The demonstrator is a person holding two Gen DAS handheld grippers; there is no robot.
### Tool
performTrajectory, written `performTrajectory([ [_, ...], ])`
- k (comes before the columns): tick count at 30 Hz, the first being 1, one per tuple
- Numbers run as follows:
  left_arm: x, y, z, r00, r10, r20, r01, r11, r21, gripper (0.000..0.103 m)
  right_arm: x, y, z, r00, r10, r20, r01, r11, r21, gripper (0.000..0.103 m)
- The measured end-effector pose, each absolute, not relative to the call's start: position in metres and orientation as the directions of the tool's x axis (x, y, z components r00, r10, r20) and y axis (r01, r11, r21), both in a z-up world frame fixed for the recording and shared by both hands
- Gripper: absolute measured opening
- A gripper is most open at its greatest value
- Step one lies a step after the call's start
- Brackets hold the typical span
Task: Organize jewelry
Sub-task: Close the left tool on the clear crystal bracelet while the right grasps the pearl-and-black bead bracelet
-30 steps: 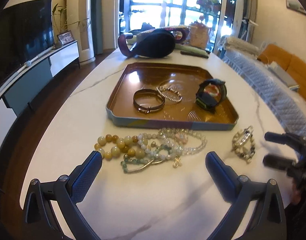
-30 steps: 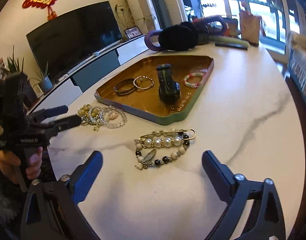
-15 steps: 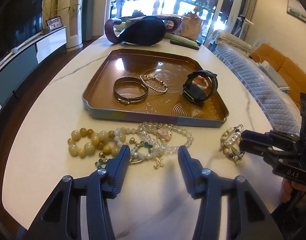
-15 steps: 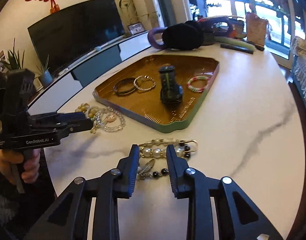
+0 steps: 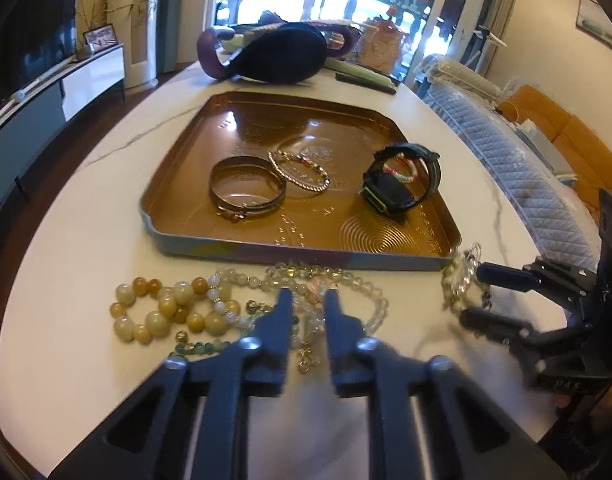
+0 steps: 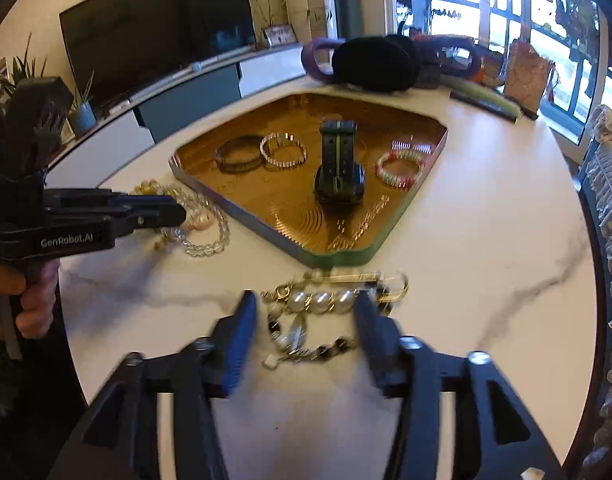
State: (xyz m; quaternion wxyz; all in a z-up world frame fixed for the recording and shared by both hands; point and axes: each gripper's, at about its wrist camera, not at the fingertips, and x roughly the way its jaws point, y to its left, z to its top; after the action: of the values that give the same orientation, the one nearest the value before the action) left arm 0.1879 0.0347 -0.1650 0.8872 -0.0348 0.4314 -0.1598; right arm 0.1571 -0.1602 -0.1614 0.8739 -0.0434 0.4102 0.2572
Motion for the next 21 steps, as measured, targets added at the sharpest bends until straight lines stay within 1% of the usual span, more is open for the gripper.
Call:
performTrajectory([
  [1,0.188,0.033,-0.165,0.580,-0.303,-0.757,0.254,0.949,-0.185,0.011,0.157,-0.159,-0.161,0.530,0.415,-0.739,-0.490,0.862,0.132,0.059],
  [6,0.187,0.033,-0.166,0.611,-0.221,-0.760,0.194,0.973,-0.126,0.011,0.157,-0.156,-0.162,0.530,0.410,-0.742,-0.494,0.861,0.123,0.060],
  [9,0.185,0.033,-0.167,0.594,-0.243,-0.767,0.209,0.967,-0.144,0.014,0.155,-0.161,-0.161,0.539,0.419,-0.731,-0.485,0.863,0.137,0.060],
  [14,0.184,0.026,-0.167,0.613,-0.202,-0.764,0.226,0.971,-0.076,0.015,0.150,-0.156,-0.162,0.520,0.422,-0.742,-0.508,0.852,0.128,0.059],
  [15,0.185,0.026,-0.167,0.615,-0.193,-0.765,0.214,0.974,-0.074,0.015,0.149,-0.157,-0.162,0.523,0.427,-0.738,-0.512,0.849,0.129,0.054],
  [16,0.185,0.028,-0.167,0.611,-0.196,-0.767,0.210,0.974,-0.081,0.015,0.148,-0.157,-0.161,0.524,0.432,-0.734,-0.514,0.848,0.132,0.047],
  [18,0.185,0.031,-0.167,0.602,-0.214,-0.769,0.209,0.972,-0.107,0.015,0.146,-0.159,-0.161,0.521,0.439,-0.732,-0.514,0.846,0.142,0.041],
  [21,0.184,0.031,-0.169,0.585,-0.235,-0.776,0.231,0.966,-0.118,0.022,0.143,-0.157,-0.162,0.505,0.453,-0.734,-0.530,0.834,0.150,0.035],
])
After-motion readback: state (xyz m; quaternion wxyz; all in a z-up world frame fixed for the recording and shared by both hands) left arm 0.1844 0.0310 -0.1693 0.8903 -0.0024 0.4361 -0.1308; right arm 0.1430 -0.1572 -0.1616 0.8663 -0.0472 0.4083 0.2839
